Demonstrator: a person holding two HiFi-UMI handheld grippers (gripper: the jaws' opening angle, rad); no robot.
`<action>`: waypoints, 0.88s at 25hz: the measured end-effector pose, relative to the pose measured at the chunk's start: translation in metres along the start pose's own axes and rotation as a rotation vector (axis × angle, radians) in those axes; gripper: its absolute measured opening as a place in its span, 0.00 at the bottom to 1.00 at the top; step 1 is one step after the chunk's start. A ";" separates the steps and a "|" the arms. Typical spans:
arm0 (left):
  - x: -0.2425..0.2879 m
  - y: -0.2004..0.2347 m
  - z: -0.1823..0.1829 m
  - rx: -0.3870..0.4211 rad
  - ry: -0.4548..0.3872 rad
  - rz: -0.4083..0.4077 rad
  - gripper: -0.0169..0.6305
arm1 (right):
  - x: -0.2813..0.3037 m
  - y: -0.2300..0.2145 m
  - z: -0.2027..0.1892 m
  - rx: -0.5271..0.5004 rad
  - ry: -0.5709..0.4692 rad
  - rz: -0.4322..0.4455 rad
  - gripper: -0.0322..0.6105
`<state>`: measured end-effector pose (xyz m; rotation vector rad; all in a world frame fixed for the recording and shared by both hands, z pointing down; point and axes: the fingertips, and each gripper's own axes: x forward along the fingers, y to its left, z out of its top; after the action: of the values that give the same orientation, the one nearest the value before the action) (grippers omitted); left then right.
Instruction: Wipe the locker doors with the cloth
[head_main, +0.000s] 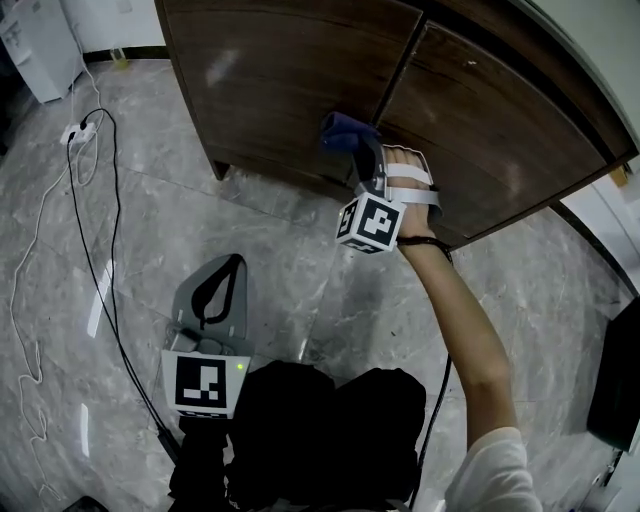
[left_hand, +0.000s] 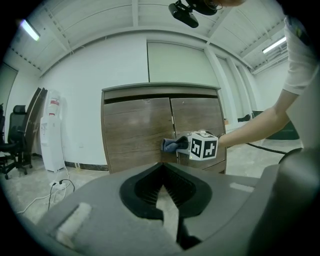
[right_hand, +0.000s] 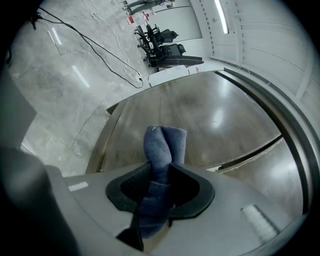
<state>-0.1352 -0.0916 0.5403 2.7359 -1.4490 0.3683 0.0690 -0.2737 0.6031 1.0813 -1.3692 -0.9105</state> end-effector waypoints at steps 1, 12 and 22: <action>-0.001 0.001 -0.002 -0.003 0.002 0.002 0.03 | 0.004 0.011 0.001 0.005 0.005 0.017 0.23; -0.010 0.014 -0.012 -0.018 0.008 0.025 0.03 | 0.039 0.117 0.006 0.011 0.063 0.200 0.23; -0.012 0.026 -0.020 -0.032 0.021 0.045 0.03 | 0.050 0.140 0.010 0.028 0.095 0.251 0.23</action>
<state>-0.1669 -0.0939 0.5546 2.6704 -1.5003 0.3700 0.0464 -0.2822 0.7502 0.9365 -1.4046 -0.6508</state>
